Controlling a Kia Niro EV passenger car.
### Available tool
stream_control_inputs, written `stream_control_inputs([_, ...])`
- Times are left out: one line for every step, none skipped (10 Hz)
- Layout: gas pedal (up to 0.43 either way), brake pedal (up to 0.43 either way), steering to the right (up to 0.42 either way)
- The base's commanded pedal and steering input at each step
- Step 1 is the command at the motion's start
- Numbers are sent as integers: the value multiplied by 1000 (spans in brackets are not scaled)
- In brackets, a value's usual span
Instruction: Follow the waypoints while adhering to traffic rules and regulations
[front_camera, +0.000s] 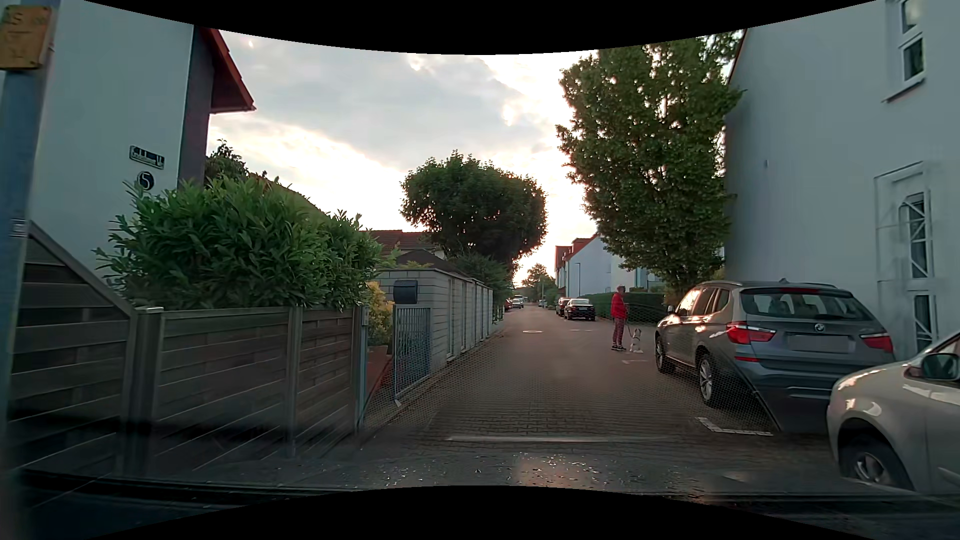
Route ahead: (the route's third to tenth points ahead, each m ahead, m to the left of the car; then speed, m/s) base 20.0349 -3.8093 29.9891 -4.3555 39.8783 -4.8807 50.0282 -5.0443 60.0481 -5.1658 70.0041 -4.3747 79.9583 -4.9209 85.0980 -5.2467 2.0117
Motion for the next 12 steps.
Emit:
stream_control_inputs([0, 0, 43])
stream_control_inputs([0, 0, 39])
stream_control_inputs([0, 0, 33])
stream_control_inputs([0, 0, 30])
stream_control_inputs([0, 0, 27])
stream_control_inputs([0, 0, 27])
stream_control_inputs([0, 0, 27])
stream_control_inputs([0, 0, 27])
stream_control_inputs([0, 0, 27])
stream_control_inputs([0, 0, 27])
stream_control_inputs([0, 0, 27])
stream_control_inputs([0, 0, 27])
